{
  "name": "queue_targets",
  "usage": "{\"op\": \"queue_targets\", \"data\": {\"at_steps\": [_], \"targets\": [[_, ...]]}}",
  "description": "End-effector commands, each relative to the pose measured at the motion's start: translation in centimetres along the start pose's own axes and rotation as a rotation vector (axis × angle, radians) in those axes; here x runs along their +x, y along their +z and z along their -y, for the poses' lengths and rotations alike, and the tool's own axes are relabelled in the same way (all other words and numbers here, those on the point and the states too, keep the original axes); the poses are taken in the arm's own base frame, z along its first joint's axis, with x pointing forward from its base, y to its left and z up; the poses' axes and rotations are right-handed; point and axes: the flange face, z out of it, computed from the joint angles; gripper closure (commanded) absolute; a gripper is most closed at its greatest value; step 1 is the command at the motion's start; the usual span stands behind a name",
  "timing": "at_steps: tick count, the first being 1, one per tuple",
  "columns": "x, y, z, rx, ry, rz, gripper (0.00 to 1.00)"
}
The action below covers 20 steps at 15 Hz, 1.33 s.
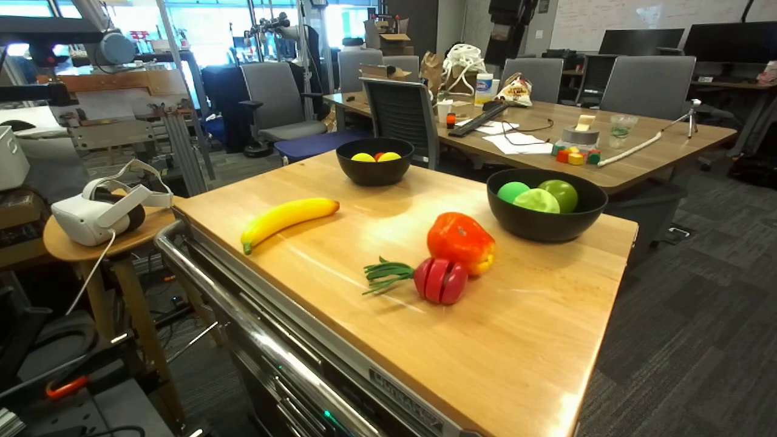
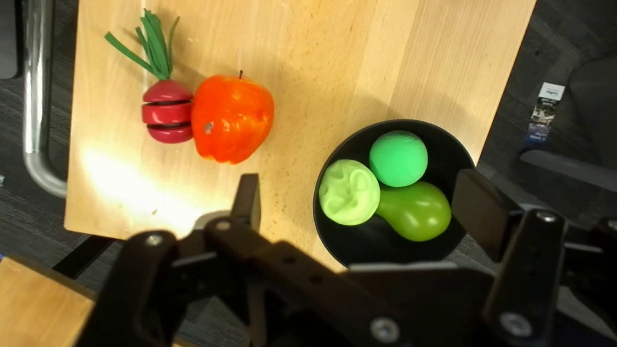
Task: Put the fruits in both bowls
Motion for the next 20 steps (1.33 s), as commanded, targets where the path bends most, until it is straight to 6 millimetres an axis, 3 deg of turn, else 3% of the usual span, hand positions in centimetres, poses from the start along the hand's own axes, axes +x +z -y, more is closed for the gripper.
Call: {"op": "queue_targets", "data": {"at_steps": [1, 9, 17, 20], "targets": [[-1.0, 1.2, -0.1, -0.045, -0.05, -0.011, 0.0], [-1.5, 12.2, -6.0, -0.26, -0.027, 0.085, 0.0], [0.5, 17.9, -8.4, -0.144, 0.032, -0.019, 0.0], [0.8, 19.0, -8.7, -0.133, 0.038, -0.03, 0.0]]}}
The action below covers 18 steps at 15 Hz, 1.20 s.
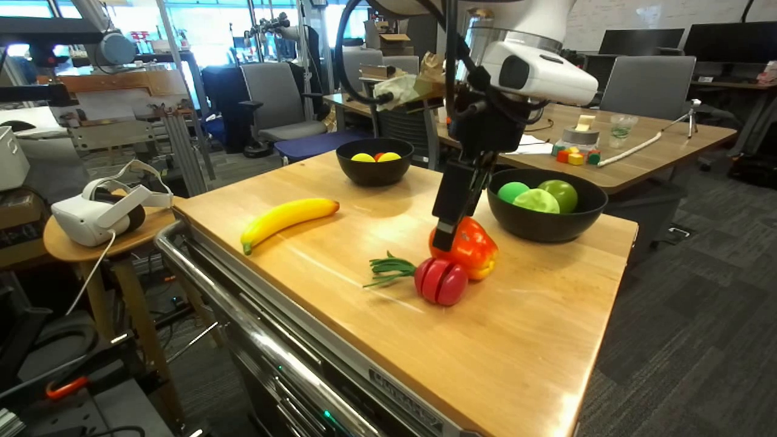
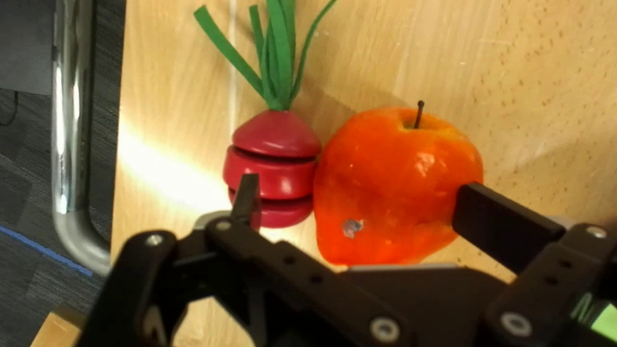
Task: Put the fruits in both bowls
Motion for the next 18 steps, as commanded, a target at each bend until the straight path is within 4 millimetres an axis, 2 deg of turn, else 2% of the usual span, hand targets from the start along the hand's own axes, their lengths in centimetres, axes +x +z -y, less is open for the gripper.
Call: {"op": "queue_targets", "data": {"at_steps": [1, 7, 11, 13, 14, 15, 16, 17, 18], "targets": [[-0.4, 0.5, -0.9, 0.024, 0.012, -0.024, 0.0], [-0.3, 0.7, -0.3, 0.042, 0.008, -0.033, 0.07], [0.1, 0.1, 0.0, 0.058, 0.012, -0.052, 0.04], [0.2, 0.4, 0.0, 0.051, 0.013, -0.06, 0.05], [0.4, 0.9, 0.0, 0.043, 0.014, -0.066, 0.15], [0.6, 1.3, 0.0, 0.037, 0.017, -0.073, 0.18], [0.9, 1.7, 0.0, 0.029, 0.019, -0.082, 0.15], [1.1, 2.0, 0.0, 0.026, 0.016, -0.096, 0.21], [1.5, 2.2, 0.0, 0.022, 0.019, -0.102, 0.15]]}}
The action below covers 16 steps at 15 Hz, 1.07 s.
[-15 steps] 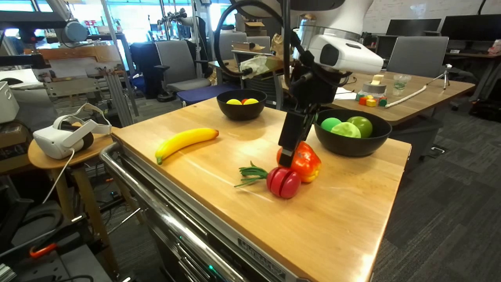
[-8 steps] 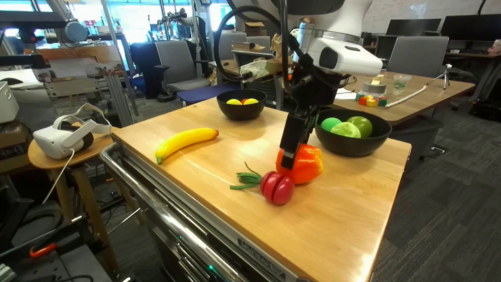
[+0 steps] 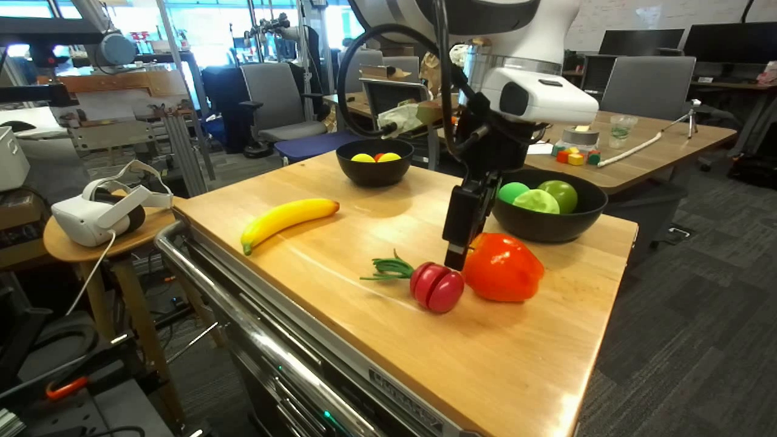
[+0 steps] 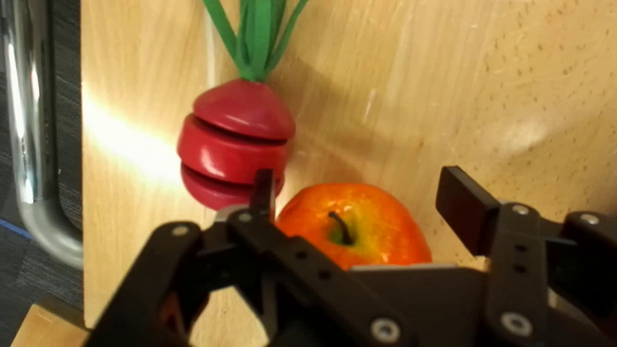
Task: Put the fruits in both bowls
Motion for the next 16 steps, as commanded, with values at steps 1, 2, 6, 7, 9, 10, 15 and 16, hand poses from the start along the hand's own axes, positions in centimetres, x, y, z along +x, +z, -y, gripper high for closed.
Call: {"op": "queue_targets", "data": {"at_steps": [1, 2, 6, 7, 9, 10, 15, 16], "targets": [[1.0, 0.8, -0.1, -0.007, 0.013, -0.057, 0.08], [1.4, 1.1, -0.1, -0.013, 0.014, -0.065, 0.04], [2.9, 1.4, -0.5, -0.027, 0.02, -0.096, 0.0], [3.3, 1.4, -0.6, -0.029, 0.023, -0.102, 0.0], [3.7, 1.6, -0.9, -0.04, 0.026, -0.101, 0.25], [3.7, 1.5, -1.0, -0.042, 0.025, -0.1, 0.32], [3.1, 0.0, -0.9, -0.023, 0.008, -0.097, 0.42], [2.6, -1.1, -0.6, -0.002, -0.009, -0.118, 0.42]]}}
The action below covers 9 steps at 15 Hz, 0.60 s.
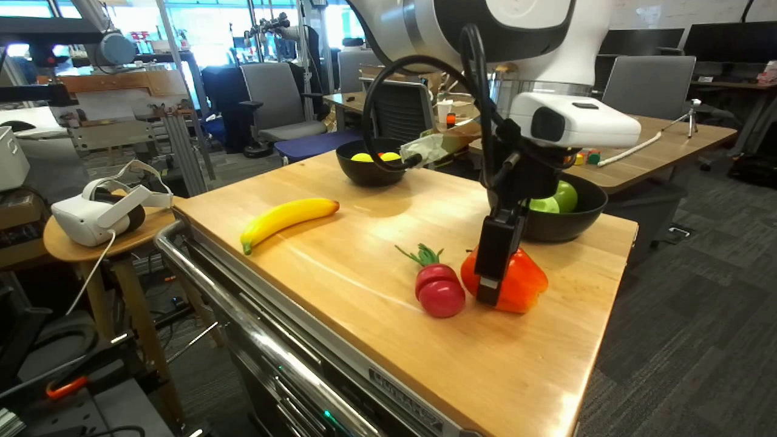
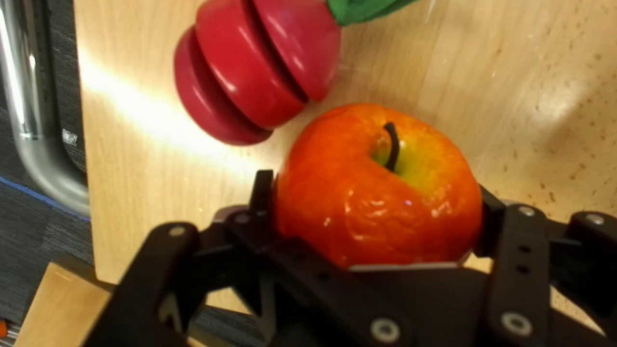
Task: Put the fruits in both bowls
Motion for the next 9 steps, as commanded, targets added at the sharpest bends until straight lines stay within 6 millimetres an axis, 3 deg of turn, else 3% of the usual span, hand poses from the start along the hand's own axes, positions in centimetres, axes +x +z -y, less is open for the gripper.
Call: {"op": "queue_targets", "data": {"at_steps": [1, 4, 6, 9], "targets": [[-1.1, -4.7, 1.0, 0.061, -0.055, -0.072, 0.42], [-4.6, -10.2, 3.3, 0.128, -0.158, -0.153, 0.42], [-9.0, -13.3, 5.4, 0.174, -0.252, -0.19, 0.42], [-16.8, -15.8, 8.8, 0.215, -0.416, -0.212, 0.42]]}}
